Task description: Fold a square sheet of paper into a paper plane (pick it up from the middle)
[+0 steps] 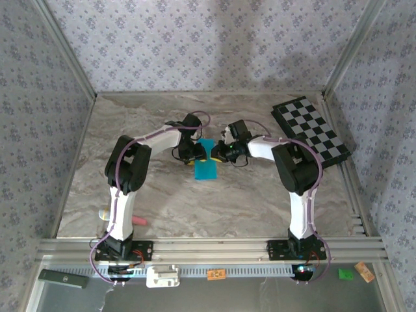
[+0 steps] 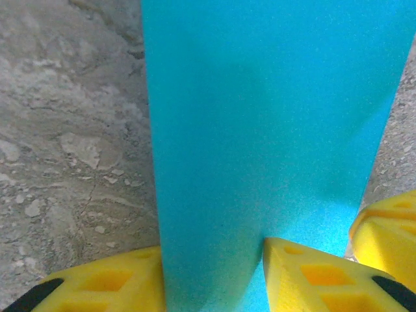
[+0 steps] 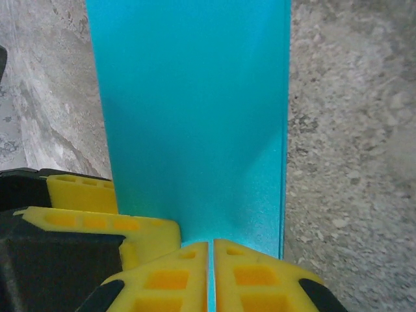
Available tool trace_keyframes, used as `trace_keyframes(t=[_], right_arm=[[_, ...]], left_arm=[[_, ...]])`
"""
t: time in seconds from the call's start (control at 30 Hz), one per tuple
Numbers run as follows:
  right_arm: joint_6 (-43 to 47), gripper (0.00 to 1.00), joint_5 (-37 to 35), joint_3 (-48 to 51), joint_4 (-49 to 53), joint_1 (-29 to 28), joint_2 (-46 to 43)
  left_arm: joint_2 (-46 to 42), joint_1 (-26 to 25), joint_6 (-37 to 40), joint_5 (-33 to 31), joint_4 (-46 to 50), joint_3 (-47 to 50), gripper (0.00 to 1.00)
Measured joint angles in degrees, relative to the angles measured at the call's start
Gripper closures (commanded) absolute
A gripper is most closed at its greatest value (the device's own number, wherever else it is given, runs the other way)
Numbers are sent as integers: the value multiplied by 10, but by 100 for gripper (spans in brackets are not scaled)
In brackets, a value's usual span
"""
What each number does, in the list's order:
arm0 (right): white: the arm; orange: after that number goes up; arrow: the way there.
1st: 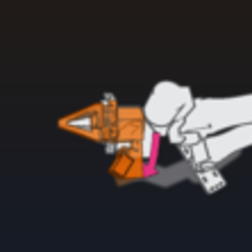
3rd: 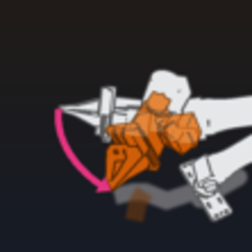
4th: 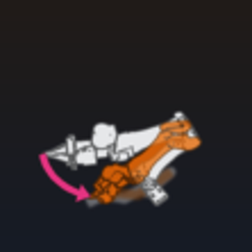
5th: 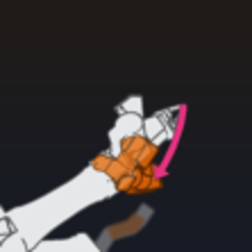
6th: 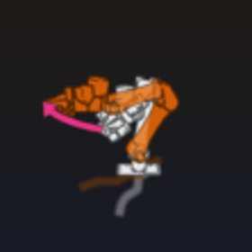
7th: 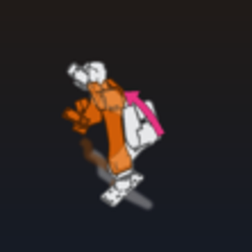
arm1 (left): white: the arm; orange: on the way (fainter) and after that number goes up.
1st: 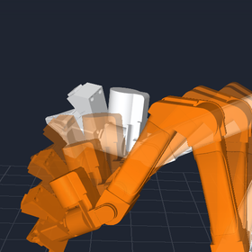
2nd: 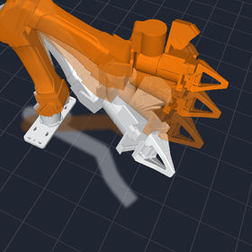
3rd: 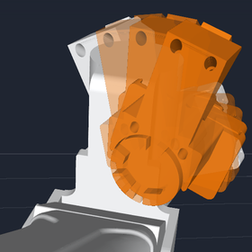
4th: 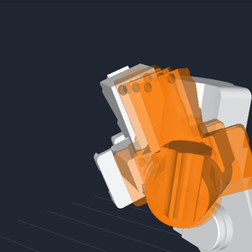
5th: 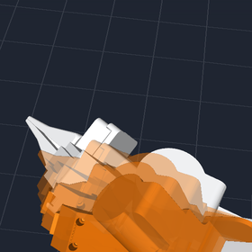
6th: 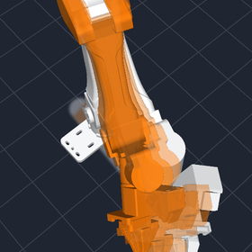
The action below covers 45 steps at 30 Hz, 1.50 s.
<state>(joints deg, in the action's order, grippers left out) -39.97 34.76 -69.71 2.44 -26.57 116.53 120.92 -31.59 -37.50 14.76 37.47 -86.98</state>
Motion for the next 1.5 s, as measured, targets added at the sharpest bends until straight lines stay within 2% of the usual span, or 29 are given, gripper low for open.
trace_keyframes(t=[0.53,0.67,0.83,1.0,1.23,1.5], right_arm=[[19,93,-9,-14,35,0,20],[37,93,-15,-22,52,0,22],[52,94,-24,-38,79,-2,27],[62,94,-40,-62,117,-7,33],[65,94,-60,-85,153,-13,38],[64,94,-70,-91,164,-16,39]], left_arm=[[-2,1,0,2,0,0,58],[-9,3,-6,2,-1,-1,50],[-34,17,-17,-24,-8,0,49],[-90,39,-33,-18,-41,6,60],[-95,33,-57,81,-109,29,79],[-44,28,-54,142,-111,39,86]])
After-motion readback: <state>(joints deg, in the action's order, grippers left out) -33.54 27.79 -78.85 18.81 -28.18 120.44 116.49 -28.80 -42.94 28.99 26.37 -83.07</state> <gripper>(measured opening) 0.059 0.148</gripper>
